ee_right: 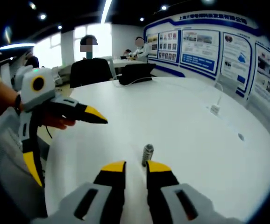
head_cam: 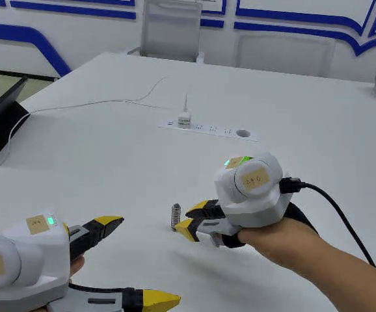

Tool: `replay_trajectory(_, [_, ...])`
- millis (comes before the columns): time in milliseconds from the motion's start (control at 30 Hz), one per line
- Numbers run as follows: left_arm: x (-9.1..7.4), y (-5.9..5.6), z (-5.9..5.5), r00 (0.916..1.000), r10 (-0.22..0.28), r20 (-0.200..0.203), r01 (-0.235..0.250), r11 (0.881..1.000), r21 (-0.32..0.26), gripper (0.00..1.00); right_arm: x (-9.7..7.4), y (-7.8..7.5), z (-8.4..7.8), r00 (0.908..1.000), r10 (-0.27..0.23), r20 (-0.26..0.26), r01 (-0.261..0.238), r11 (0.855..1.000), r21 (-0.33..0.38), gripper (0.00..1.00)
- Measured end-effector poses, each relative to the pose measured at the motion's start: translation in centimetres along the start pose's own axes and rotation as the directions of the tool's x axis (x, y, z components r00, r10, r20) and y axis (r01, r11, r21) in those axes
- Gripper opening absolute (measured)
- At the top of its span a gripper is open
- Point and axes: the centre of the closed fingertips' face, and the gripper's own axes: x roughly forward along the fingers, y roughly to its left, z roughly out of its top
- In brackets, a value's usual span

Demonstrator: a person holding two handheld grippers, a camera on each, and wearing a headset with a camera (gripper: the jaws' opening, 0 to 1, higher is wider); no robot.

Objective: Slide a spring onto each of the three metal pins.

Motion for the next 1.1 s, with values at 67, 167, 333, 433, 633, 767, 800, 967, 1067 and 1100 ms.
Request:
replay_trajectory(67, [0.0,0.0,0.0,1.0,0.0,-0.001,0.0,1.0,0.0,1.0,-0.4,0.3,-0.1,1.0,0.001,0.003,-0.001,1.0,-0.003,0.19])
replay_trajectory(167, [0.1,0.0,0.0,1.0,-0.001,-0.001,0.001,1.0,0.0,1.0,-1.0,0.8,-0.2,0.9999,0.006,0.012,-0.006,1.0,-0.005,0.2])
replay_trajectory(333, [0.1,0.0,-0.1,1.0,-0.001,-0.004,0.001,1.0,0.001,1.0,-2.0,1.5,-0.4,0.9996,0.014,0.024,-0.014,1.0,0.0,0.21])
replay_trajectory(433, [0.0,0.1,-0.1,1.0,0.001,-0.002,-0.001,1.0,-0.001,1.0,-2.8,1.9,-0.8,0.9995,0.02,0.023,-0.02,1.0,-0.004,0.22])
replay_trajectory(633, [0.0,0.1,-0.1,1.0,0.002,-0.004,-0.002,1.0,0.0,1.0,-4.2,2.2,-1.3,0.9993,0.027,0.028,-0.026,1.0,-0.005,0.23])
replay_trajectory(767, [0.0,0.2,-0.1,1.0,0.004,-0.002,-0.004,1.0,0.0,1.0,-5.1,2.6,-1.8,0.9992,0.027,0.031,-0.026,1.0,-0.008,0.24])
replay_trajectory(800, [0.0,0.2,-0.1,1.0,0.003,-0.002,-0.003,1.0,0.0,1.0,-5.3,2.6,-1.9,0.9991,0.027,0.032,-0.026,1.0,-0.01,0.25])
replay_trajectory(967, [0.0,0.0,-0.1,1.0,0.002,-0.004,-0.002,1.0,0.001,1.0,-6.6,2.6,-2.3,0.999,0.019,0.04,-0.018,1.0,-0.008,0.27])
replay_trajectory(1067, [0.0,0.1,-0.2,1.0,0.001,-0.005,-0.001,1.0,0.002,1.0,-7.3,2.4,-2.7,0.9989,0.007,0.047,-0.007,1.0,-0.003,0.28])
replay_trajectory(1100, [0.0,0.1,-0.2,1.0,0.001,-0.006,-0.001,1.0,0.003,1.0,-7.6,2.3,-2.8,0.9988,0.003,0.049,-0.003,1.0,0.002,0.28])
